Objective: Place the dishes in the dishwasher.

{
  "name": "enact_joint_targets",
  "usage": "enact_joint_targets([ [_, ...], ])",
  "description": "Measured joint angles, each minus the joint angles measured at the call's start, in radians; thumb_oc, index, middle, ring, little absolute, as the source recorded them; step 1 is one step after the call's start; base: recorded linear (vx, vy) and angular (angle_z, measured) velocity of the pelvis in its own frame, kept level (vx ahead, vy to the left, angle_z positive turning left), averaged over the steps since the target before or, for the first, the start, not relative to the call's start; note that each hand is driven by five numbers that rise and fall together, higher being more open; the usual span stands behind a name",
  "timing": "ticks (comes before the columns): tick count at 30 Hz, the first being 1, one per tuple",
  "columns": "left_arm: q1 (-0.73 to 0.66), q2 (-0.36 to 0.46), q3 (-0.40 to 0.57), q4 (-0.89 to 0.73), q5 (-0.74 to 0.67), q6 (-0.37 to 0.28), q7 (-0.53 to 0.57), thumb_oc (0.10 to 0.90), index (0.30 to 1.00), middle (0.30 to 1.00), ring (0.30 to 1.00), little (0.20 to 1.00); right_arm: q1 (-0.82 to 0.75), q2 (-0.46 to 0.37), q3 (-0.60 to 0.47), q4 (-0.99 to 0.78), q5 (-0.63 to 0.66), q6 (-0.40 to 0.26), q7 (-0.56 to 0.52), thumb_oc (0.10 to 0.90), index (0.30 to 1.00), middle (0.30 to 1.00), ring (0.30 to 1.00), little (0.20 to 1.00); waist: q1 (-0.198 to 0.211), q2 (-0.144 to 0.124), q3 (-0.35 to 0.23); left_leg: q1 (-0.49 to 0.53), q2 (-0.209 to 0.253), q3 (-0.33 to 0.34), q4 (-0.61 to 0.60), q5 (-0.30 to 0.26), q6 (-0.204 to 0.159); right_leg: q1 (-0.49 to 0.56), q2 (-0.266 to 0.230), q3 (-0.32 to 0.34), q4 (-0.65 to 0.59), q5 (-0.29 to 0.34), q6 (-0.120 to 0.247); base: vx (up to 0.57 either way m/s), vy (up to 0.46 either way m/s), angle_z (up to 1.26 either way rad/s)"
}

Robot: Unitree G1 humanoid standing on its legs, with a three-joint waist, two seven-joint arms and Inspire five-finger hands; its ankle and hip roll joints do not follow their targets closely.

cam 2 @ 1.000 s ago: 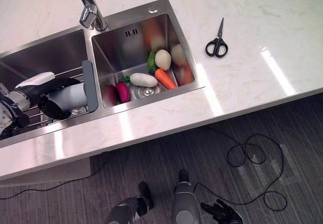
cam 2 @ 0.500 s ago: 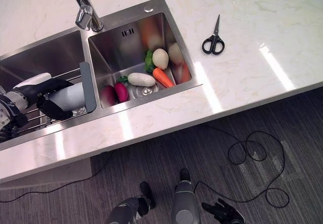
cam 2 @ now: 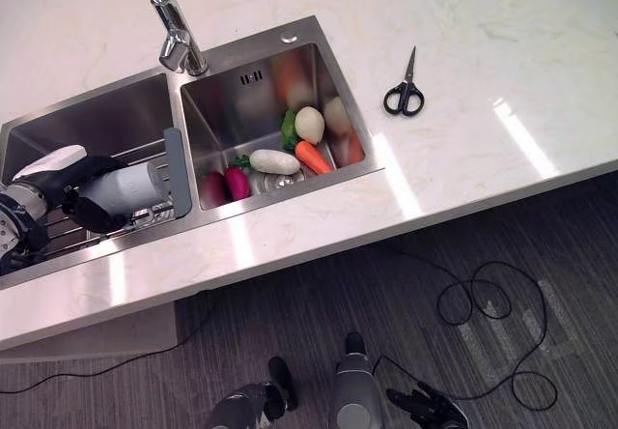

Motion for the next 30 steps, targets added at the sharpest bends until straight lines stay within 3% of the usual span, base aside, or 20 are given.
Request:
enact_joint_targets([
  [9, 0.071, 0.057, 0.028, 0.004, 0.040, -0.024, 0.215, 0.400, 0.300, 0.300, 0.300, 0.300, 0.017, 0.035, 0.020, 0.095, 0.000, 0.008, -0.024, 0.800, 0.900, 0.900, 0.900, 0.900, 0.056, -0.008, -0.121, 0.042, 0.007, -0.053, -0.035, 0.020, -0.011, 0.087, -0.005, -0.086, -0.033, -0.002, -0.009, -0.02, -0.040, 0.18],
  [13, 0.073, 0.060, 0.044, -0.003, 0.025, -0.037, 0.369, 0.400, 0.300, 0.300, 0.300, 0.300, 0.020, 0.052, 0.019, 0.146, 0.000, 0.012, -0.033, 0.800, 0.900, 0.900, 0.900, 0.900, 0.083, -0.014, -0.170, 0.067, 0.006, -0.075, -0.043, 0.023, -0.015, 0.123, -0.005, -0.107, -0.049, -0.007, -0.011, -0.01, -0.030, 0.17],
  [15, 0.099, 0.060, 0.101, -0.043, 0.020, -0.039, 0.419, 0.400, 0.300, 0.300, 0.300, 0.300, 0.017, 0.061, 0.019, 0.173, 0.000, 0.019, -0.032, 0.800, 0.900, 0.900, 0.900, 0.900, 0.096, -0.023, -0.193, 0.071, 0.006, -0.086, -0.047, 0.022, -0.017, 0.137, -0.007, -0.118, -0.051, -0.017, -0.009, 0.01, -0.051, 0.17],
  [17, 0.222, 0.053, 0.254, -0.168, 0.022, -0.048, 0.506, 0.400, 0.300, 0.300, 0.300, 0.300, 0.024, 0.077, 0.007, 0.180, 0.000, 0.021, -0.029, 0.800, 0.900, 0.900, 0.900, 0.900, 0.109, -0.039, -0.211, 0.071, 0.007, -0.106, -0.042, 0.021, -0.020, 0.150, -0.007, -0.135, -0.048, -0.020, -0.012, 0.01, -0.064, 0.21],
  [19, 0.282, 0.045, 0.302, -0.202, 0.022, -0.060, 0.537, 0.400, 0.300, 0.300, 0.300, 0.300, 0.035, 0.081, 0.003, 0.192, 0.000, 0.021, -0.026, 0.800, 0.900, 0.900, 0.900, 0.900, 0.109, -0.041, -0.218, 0.070, 0.006, -0.114, -0.037, 0.020, -0.021, 0.150, -0.008, -0.138, -0.047, -0.025, -0.013, 0.01, -0.064, 0.15],
  [21, 0.420, 0.002, 0.416, -0.258, 0.023, -0.060, 0.556, 0.400, 0.300, 0.300, 0.300, 0.300, 0.035, 0.081, -0.006, 0.203, -0.004, 0.021, -0.019, 0.800, 0.900, 0.900, 0.900, 0.900, 0.121, -0.037, -0.235, 0.070, 0.007, -0.130, -0.030, 0.012, -0.029, 0.158, -0.008, -0.152, -0.042, -0.036, -0.021, 0.01, -0.074, 0.17],
  [22, 0.456, -0.010, 0.426, -0.263, 0.023, -0.055, 0.566, 0.400, 0.300, 0.300, 0.300, 0.300, 0.040, 0.082, -0.006, 0.204, -0.017, 0.021, -0.018, 0.800, 0.900, 0.900, 0.900, 0.900, 0.133, -0.037, -0.238, 0.072, 0.007, -0.138, -0.030, 0.012, -0.030, 0.164, -0.008, -0.157, -0.041, -0.041, -0.023, 0.00, -0.122, 0.17],
  [24, 0.579, -0.166, 0.522, -0.315, 0.026, -0.030, 0.586, 0.400, 0.300, 0.300, 0.300, 0.300, 0.042, 0.075, 0.001, 0.202, -0.070, 0.023, -0.014, 0.800, 0.900, 0.900, 0.900, 0.900, 0.158, -0.035, -0.245, 0.076, 0.008, -0.146, -0.030, 0.014, -0.029, 0.169, -0.007, -0.158, -0.024, -0.048, -0.022, -0.03, -0.187, 0.12],
  [26, 0.662, -0.294, 0.538, -0.346, 0.026, -0.004, 0.603, 0.400, 0.300, 0.300, 0.300, 0.300, 0.044, 0.066, 0.051, 0.201, -0.147, 0.024, 0.014, 0.800, 0.900, 0.900, 0.900, 0.900, 0.172, -0.047, -0.257, 0.067, 0.010, -0.176, -0.033, 0.023, -0.038, 0.169, -0.003, -0.180, -0.008, -0.063, -0.034, -0.05, -0.186, 0.30],
  [28, 0.722, -0.337, 0.524, -0.339, 0.025, 0.029, 0.608, 0.400, 0.300, 0.300, 0.300, 0.300, 0.038, 0.062, 0.093, 0.199, -0.207, 0.020, 0.024, 0.800, 0.900, 0.900, 0.900, 0.900, 0.212, -0.056, -0.259, 0.064, 0.024, -0.190, -0.036, 0.035, -0.052, 0.170, 0.017, -0.192, 0.008, -0.077, -0.044, -0.12, -0.162, 0.29],
  [30, 0.727, -0.399, 0.524, -0.335, 0.027, 0.031, 0.618, 0.400, 0.300, 0.300, 0.300, 0.300, 0.034, 0.062, 0.165, 0.206, -0.240, 0.018, 0.027, 0.800, 0.900, 0.900, 0.900, 0.900, 0.219, -0.060, -0.259, 0.054, 0.019, -0.257, -0.099, 0.102, -0.077, 0.184, 0.045, -0.225, 0.000, -0.094, -0.060, -0.16, -0.077, 1.09],
])
